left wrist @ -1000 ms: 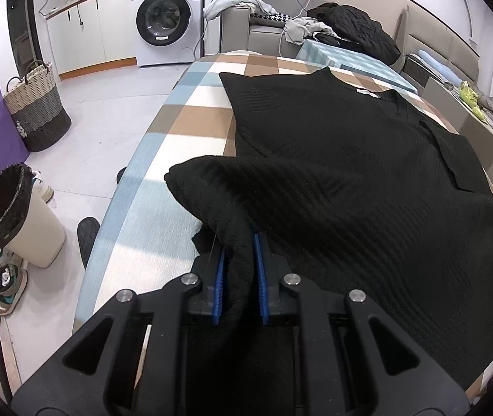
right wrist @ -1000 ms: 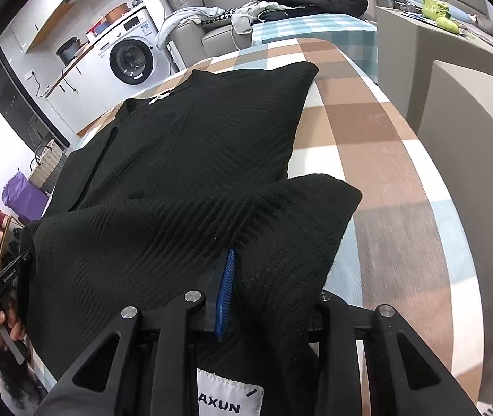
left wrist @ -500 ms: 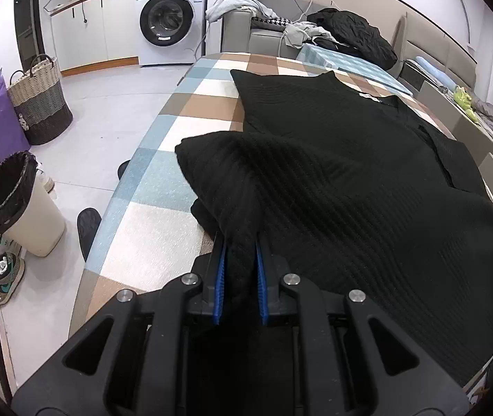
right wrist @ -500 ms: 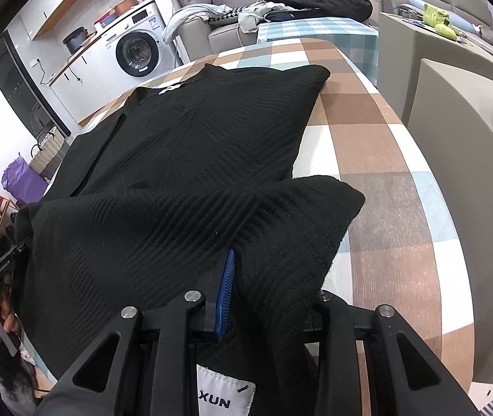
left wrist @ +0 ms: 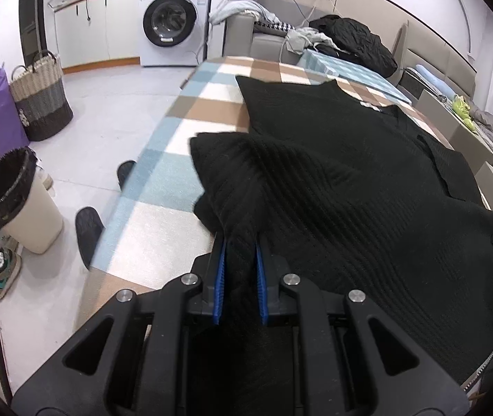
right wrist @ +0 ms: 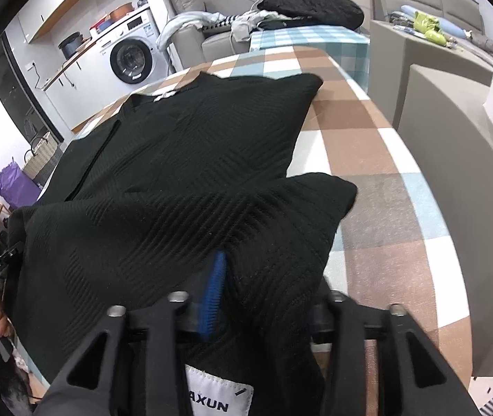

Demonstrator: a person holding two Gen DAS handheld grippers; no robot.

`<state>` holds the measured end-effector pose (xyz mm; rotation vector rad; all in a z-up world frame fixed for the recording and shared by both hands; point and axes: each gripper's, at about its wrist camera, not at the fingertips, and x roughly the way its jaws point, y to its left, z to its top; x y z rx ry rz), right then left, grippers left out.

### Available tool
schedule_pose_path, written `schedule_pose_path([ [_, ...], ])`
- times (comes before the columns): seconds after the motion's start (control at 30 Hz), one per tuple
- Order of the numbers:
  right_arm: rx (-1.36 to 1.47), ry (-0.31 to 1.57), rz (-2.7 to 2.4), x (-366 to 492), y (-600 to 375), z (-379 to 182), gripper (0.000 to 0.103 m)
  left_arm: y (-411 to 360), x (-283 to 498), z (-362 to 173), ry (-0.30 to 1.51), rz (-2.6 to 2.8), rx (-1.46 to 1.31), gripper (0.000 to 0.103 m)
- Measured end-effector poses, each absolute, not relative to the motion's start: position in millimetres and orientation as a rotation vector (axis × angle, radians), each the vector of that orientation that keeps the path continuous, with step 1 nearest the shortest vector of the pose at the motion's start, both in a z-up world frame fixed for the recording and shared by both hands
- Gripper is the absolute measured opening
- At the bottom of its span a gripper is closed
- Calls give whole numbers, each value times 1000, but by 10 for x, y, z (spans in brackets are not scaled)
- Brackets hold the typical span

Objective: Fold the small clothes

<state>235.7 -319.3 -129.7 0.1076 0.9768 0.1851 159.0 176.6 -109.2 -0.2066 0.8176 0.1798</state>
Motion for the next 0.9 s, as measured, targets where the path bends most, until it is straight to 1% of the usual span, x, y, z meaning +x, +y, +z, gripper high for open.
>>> schedule_pose_path([
  [0.07,97,978,196,2302,-3196,-1261,48,1800,1520,-1021,806,175,-214,23],
  [0.1,96,969,215,2261,-3200,-1238,51,1818,1462,-977,794,178,-216,40],
  [0.13,96,957,236,2206,-3207,-1209,59,1837,1395,-937,776,190,-217,62],
  [0.17,95,949,243,2152,-3216,-1190,64,1856,1310,-893,744,206,-217,70],
  [0.2,97,935,250,2092,-3232,-1168,64,1869,1242,-865,724,211,-218,75],
  [0.37,138,924,277,1902,-3332,-1162,64,1875,1075,-864,727,215,-191,75],
  [0.57,163,933,271,1738,-3456,-1196,64,1906,1130,-1027,794,214,-215,75],
  [0.77,159,949,292,1706,-3501,-1250,64,1959,1167,-1138,823,203,-250,75],
  [0.8,154,952,283,1717,-3495,-1269,64,1962,1186,-1154,823,201,-257,74],
  [0.83,150,953,274,1721,-3492,-1277,64,1967,1200,-1168,824,198,-265,70],
  [0.9,145,950,274,1731,-3474,-1289,64,1973,1217,-1188,829,187,-276,64],
])
